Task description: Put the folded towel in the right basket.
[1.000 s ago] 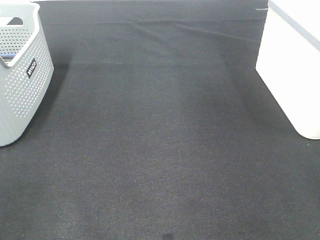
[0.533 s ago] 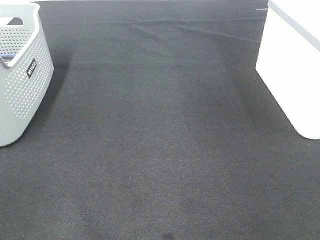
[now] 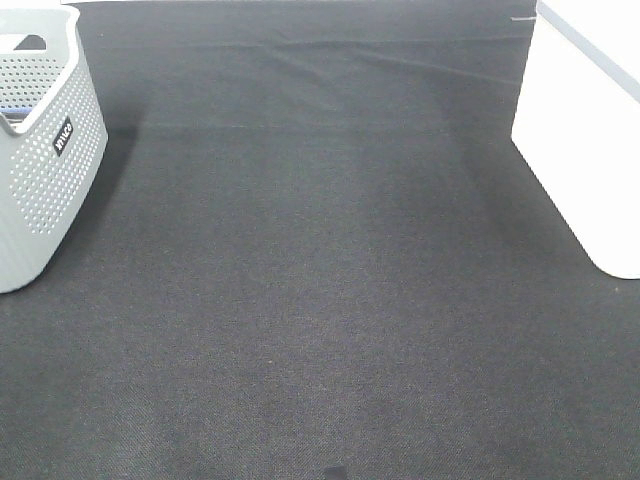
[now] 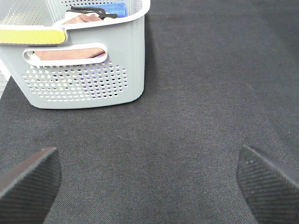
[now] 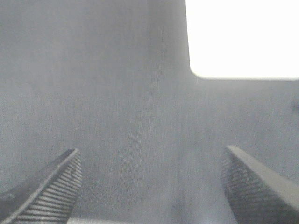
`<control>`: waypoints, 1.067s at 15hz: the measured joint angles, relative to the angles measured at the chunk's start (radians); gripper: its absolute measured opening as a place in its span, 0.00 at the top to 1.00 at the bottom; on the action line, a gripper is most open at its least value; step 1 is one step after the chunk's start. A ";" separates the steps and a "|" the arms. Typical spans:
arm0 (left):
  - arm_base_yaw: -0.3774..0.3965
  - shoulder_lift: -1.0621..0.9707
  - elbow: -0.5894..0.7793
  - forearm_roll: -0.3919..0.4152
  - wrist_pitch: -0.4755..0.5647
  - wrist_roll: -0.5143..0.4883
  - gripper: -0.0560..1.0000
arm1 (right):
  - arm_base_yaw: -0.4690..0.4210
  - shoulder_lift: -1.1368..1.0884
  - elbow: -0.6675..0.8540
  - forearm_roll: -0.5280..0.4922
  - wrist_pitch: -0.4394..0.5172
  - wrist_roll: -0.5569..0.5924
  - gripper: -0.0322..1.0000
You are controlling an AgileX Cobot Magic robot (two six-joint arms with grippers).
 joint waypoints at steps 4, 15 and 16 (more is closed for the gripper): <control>0.000 0.000 0.000 0.000 0.000 0.000 0.03 | 0.000 -0.068 0.003 0.000 0.000 -0.005 0.22; 0.000 0.000 0.000 0.000 0.000 0.000 0.03 | 0.000 -0.071 0.003 0.000 0.000 -0.005 0.22; 0.000 0.000 0.000 0.000 0.000 0.000 0.03 | 0.000 -0.071 0.003 0.000 0.000 -0.005 0.22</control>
